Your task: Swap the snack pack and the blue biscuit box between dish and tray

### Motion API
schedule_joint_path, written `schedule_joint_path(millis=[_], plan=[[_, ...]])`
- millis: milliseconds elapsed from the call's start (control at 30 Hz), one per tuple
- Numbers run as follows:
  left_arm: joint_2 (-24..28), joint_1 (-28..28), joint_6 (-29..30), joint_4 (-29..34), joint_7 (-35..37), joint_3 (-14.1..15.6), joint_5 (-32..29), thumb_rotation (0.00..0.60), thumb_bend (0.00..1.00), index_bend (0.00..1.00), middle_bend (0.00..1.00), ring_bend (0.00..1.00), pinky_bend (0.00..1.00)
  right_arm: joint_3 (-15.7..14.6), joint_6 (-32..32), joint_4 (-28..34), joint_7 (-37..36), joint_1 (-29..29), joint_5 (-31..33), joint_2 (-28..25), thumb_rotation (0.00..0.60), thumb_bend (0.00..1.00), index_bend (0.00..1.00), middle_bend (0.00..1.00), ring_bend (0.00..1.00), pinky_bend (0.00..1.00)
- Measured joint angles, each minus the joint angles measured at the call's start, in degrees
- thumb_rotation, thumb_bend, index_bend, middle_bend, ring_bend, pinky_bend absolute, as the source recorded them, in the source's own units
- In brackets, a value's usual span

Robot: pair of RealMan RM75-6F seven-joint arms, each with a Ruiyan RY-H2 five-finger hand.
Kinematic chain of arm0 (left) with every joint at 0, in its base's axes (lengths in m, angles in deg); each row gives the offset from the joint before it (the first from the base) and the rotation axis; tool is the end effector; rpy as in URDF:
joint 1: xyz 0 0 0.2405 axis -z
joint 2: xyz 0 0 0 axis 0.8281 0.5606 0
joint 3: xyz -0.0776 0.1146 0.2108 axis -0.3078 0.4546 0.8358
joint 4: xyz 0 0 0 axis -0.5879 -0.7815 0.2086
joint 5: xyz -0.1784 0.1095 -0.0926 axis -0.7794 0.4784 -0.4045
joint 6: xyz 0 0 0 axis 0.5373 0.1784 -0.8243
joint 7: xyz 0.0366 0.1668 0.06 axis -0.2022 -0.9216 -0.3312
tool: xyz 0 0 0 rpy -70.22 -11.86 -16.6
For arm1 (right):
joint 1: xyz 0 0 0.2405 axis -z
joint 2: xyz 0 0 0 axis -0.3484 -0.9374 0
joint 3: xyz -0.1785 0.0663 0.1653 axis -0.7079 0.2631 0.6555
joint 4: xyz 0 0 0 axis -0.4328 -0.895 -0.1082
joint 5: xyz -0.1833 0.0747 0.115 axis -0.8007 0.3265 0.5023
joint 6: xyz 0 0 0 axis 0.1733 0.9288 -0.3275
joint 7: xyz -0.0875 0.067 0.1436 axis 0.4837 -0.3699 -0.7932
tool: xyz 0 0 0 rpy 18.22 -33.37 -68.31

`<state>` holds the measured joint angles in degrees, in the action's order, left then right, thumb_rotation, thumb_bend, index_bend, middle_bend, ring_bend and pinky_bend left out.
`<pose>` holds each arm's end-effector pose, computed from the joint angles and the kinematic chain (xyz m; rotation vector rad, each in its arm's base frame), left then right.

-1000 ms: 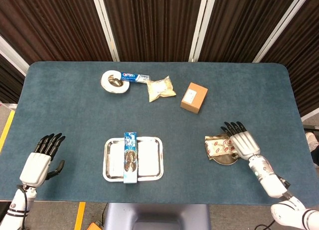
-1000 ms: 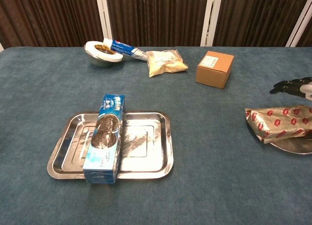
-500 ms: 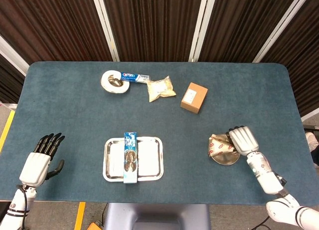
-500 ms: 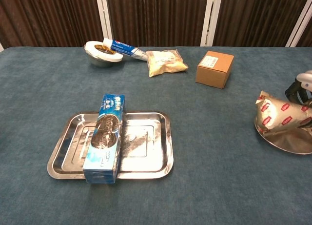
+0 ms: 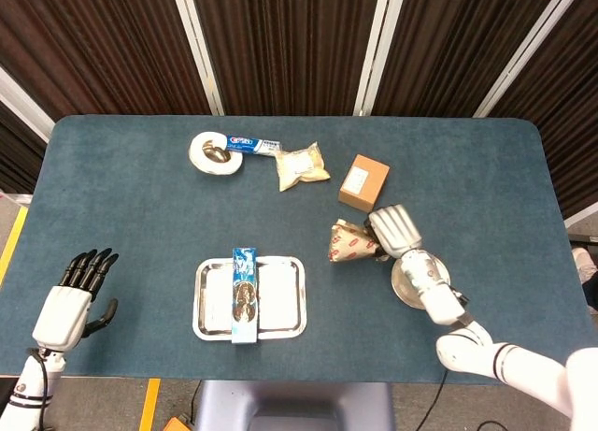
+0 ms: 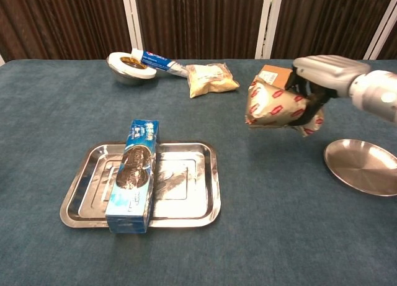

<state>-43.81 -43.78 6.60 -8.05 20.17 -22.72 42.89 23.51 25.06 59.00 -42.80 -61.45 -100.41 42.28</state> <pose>-0.2980 0.2502 0.0841 -1.5711 -0.7490 -1.0643 -0.1704 -0.4242 -0.0321 1.8134 -0.8344 0.8746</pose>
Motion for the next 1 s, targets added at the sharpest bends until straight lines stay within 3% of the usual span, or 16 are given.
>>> schedule_joint_path(millis=[133, 200, 233, 300, 600, 767, 1000], plan=[[0.3, -0.1, 0.1, 0.0, 0.3, 0.0, -0.1, 0.600, 0.44, 0.00, 0.03, 0.00, 0.09, 1.1, -4.3, -3.3, 2.1, -3.4, 4.7, 5.0, 0.600, 0.35, 0.14, 0.26, 0.22, 0.29], [0.3, -0.2, 0.4, 0.1, 0.4, 0.0, 0.1, 0.600, 0.44, 0.00, 0.03, 0.00, 0.09, 0.9, -4.9, -4.0, 1.4, -3.7, 4.9, 5.6, 0.600, 0.34, 0.01, 0.10, 0.06, 0.14], [0.4, -0.2, 0.6, 0.2, 0.4, 0.0, 0.3, 0.600, 0.44, 0.00, 0.03, 0.00, 0.09, 0.7, -5.3, -4.1, 0.8, -3.7, 5.0, 5.5, 0.600, 0.33, 0.00, 0.03, 0.01, 0.06], [0.5, -0.3, 0.7, 0.2, 0.4, 0.1, 0.6, 0.600, 0.44, 0.00, 0.03, 0.00, 0.09, 0.3, -5.8, -3.5, -0.3, -3.6, 4.9, 4.9, 0.600, 0.31, 0.00, 0.00, 0.00, 0.00], [-0.1, 0.2, -0.1, 0.3, 0.0, 1.0, 1.9, 0.600, 0.44, 0.00, 0.03, 0.00, 0.09, -3.1, 0.5, 9.0, -4.0, 1.3, -1.1, -5.4, 0.600, 0.26, 0.00, 0.00, 0.00, 0.00], [-0.3, 1.7, -0.6, 0.9, -0.2, 1.6, 4.8, 0.600, 0.45, 0.00, 0.00, 0.00, 0.11, -8.4, 11.9, 18.2, -7.1, 9.6, -8.5, -14.2, 0.600, 0.26, 0.00, 0.00, 0.00, 0.00], [-0.8, 10.5, -4.5, 1.8, 0.5, 1.7, 13.8, 0.600, 0.45, 0.00, 0.00, 0.00, 0.14, -19.1, 32.1, 21.2, -14.3, 26.6, -18.3, -25.5, 0.600, 0.26, 0.00, 0.00, 0.00, 0.00]])
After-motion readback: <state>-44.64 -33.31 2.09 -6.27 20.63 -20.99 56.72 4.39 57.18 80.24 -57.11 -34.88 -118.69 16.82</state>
